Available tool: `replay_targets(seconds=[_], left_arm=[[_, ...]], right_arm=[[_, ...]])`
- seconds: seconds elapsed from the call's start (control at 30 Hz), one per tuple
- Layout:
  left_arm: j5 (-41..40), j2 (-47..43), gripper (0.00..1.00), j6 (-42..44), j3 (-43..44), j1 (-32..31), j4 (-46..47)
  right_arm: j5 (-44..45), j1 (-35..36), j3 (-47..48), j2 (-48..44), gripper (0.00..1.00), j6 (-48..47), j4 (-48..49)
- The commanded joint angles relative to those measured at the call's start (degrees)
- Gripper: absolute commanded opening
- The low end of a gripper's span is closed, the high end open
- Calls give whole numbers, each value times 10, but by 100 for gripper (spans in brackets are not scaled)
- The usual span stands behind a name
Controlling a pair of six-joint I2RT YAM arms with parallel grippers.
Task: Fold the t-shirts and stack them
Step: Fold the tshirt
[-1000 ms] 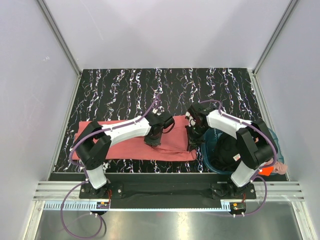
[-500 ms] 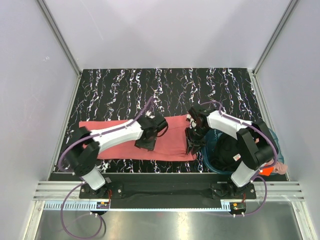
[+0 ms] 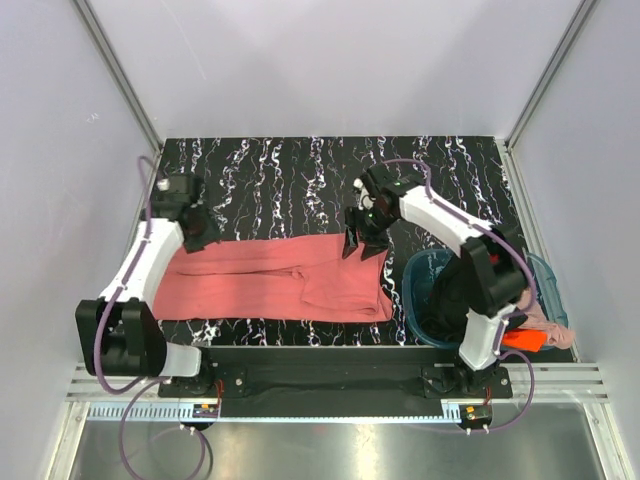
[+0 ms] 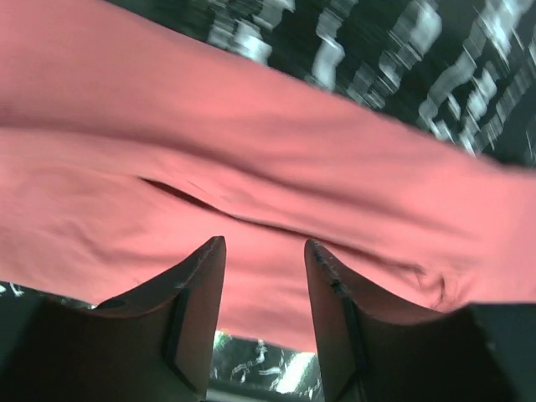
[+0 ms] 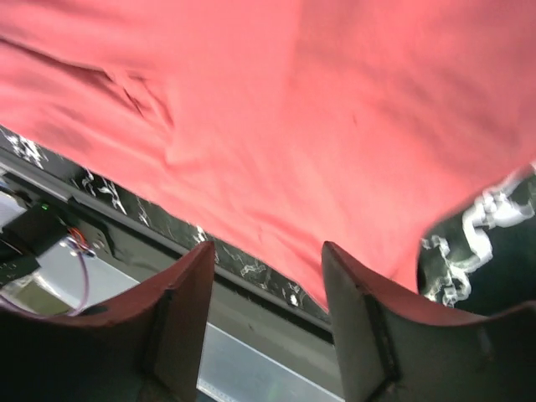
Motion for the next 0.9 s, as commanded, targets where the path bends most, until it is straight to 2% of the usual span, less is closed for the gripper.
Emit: replay_targets(seconds=[0.0, 0.1, 0.2, 0.37, 0.57, 0.73, 0.87], left_arm=[[103, 38, 45, 41, -2, 80, 64], [153, 105, 43, 47, 18, 141, 87], [169, 189, 41, 43, 54, 167, 77], [182, 244, 36, 34, 65, 193, 71], [160, 215, 30, 50, 16, 204, 71], [151, 159, 31, 57, -53, 219, 87], [152, 127, 32, 52, -68, 222, 91]], right_arm=[[-40, 2, 53, 58, 59, 20, 13], [-51, 2, 85, 94, 55, 24, 10], [-59, 2, 101, 112, 54, 23, 5], [-63, 2, 99, 116, 53, 18, 4], [-74, 2, 94, 120, 52, 17, 9], [-86, 2, 108, 138, 52, 25, 17], [-93, 6, 122, 161, 51, 38, 27]])
